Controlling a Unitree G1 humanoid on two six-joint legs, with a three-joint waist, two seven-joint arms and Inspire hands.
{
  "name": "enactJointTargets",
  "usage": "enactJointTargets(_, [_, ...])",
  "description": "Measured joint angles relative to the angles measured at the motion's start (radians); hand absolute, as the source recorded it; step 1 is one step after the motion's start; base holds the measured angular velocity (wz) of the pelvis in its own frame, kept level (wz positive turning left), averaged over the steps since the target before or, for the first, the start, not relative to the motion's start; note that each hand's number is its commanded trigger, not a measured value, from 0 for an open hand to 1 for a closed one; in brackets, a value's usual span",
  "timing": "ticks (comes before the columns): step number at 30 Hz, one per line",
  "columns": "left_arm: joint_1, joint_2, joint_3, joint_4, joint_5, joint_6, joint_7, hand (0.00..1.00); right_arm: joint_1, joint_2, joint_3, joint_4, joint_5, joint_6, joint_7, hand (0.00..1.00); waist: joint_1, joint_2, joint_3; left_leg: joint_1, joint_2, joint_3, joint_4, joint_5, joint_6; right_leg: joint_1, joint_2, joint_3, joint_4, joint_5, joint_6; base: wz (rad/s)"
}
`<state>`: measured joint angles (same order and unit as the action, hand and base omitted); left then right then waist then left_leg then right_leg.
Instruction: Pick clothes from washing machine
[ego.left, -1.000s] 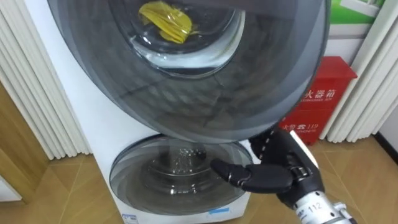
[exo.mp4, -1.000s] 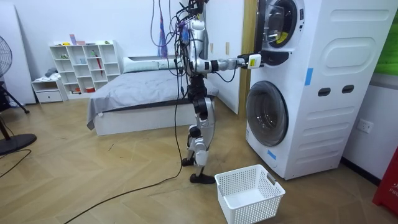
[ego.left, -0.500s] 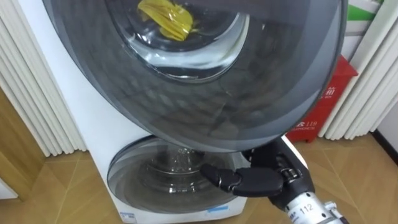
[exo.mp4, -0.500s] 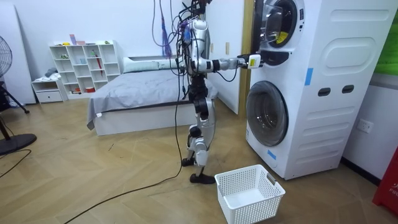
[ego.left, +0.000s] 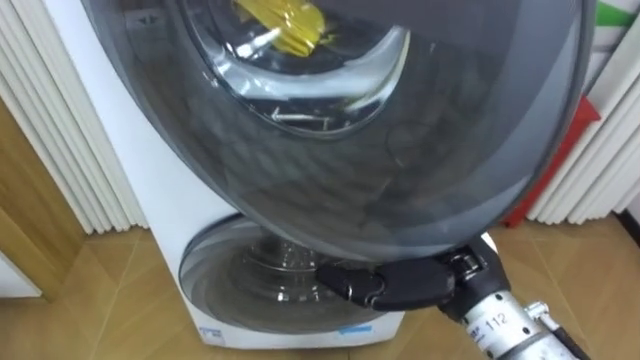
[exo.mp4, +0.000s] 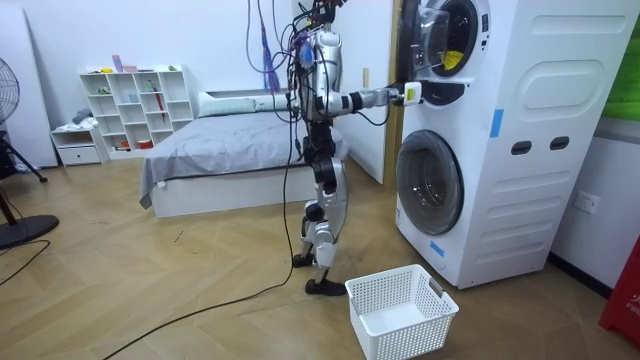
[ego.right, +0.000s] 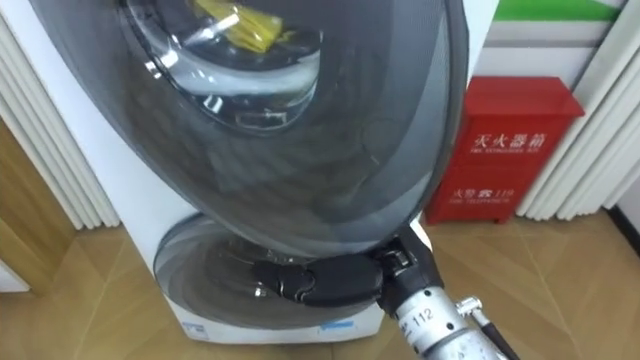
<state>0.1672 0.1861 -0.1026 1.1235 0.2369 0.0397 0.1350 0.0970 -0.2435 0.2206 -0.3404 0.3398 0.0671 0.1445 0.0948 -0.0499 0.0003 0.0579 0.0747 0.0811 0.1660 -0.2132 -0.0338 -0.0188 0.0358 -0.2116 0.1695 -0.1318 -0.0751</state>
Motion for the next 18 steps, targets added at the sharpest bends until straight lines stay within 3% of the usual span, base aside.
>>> enactJointTargets(9, [-0.011,0.017,0.0,0.001,0.0,-0.001,-0.014,0.0,0.0,0.0,0.026,-0.021,-0.174,0.021,0.024,0.0,0.028,-0.002,0.0001,0.0,0.006,0.005,0.002,0.007,-0.012,-0.002,0.004,0.002,0.0,0.003,-0.014,-0.01])
enactJointTargets(18, [-0.046,0.022,0.0,-0.003,-0.007,-0.011,-0.014,0.0,-0.028,0.0,0.13,-0.04,-0.293,0.027,0.157,0.0,0.048,-0.003,-0.0005,-0.004,0.014,-0.001,0.003,0.015,-0.024,-0.001,0.01,-0.011,0.0,0.008,-0.026,0.03])
